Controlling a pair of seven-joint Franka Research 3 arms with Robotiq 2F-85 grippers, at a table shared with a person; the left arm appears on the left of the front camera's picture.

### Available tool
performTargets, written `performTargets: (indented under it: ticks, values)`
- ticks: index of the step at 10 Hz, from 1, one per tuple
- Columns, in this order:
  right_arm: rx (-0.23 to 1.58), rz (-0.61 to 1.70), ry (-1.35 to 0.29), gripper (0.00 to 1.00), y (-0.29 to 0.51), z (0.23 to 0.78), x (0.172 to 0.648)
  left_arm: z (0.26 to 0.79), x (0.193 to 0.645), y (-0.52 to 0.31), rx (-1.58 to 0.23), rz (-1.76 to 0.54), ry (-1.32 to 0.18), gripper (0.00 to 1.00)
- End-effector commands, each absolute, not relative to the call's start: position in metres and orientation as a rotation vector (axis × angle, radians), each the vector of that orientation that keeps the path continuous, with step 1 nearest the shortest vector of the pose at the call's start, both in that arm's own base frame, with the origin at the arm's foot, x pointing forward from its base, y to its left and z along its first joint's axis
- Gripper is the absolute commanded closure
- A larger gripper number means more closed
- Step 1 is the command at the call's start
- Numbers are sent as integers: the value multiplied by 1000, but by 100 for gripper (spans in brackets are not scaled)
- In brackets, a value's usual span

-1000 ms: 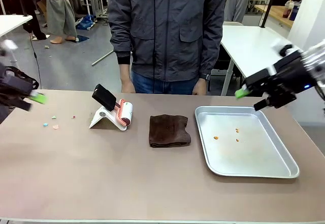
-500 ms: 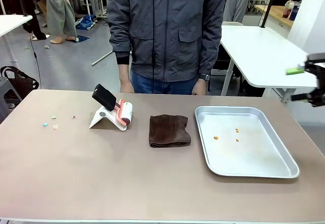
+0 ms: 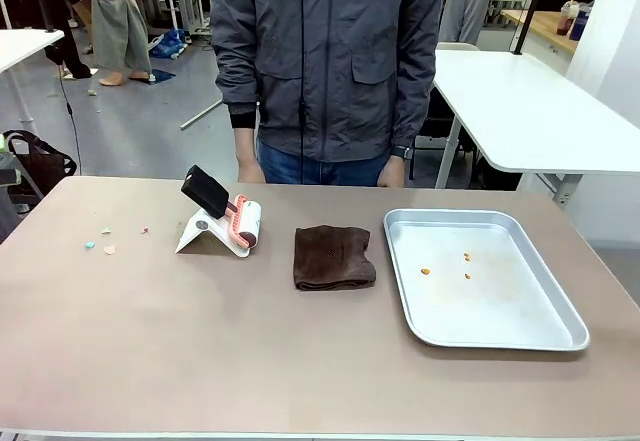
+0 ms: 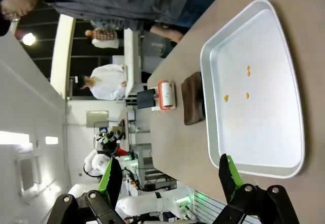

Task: Clean the surface of the table.
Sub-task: Hold the Lint Roller with your left hand and the towel with your right hand.

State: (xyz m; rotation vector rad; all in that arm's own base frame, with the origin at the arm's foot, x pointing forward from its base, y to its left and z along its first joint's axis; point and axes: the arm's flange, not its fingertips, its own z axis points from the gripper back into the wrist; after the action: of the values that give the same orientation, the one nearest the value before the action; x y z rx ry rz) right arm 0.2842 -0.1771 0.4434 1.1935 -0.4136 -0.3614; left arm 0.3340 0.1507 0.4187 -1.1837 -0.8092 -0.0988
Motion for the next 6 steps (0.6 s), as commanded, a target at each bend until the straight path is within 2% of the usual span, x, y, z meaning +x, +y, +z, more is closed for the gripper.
performTargets:
  ticks: [1, 2, 6]
  values:
    - [1181, -358, -479, 0, -126, 407, 240, 416, 309, 119, -1088, -25, -805, 0]
    - [1193, -361, -414, 0, -177, 443, 284, 419, 334, 151, -1184, -99, -809, 0]
    - [1193, -361, -414, 0, -177, 443, 284, 419, 334, 151, -1184, -99, -809, 0]
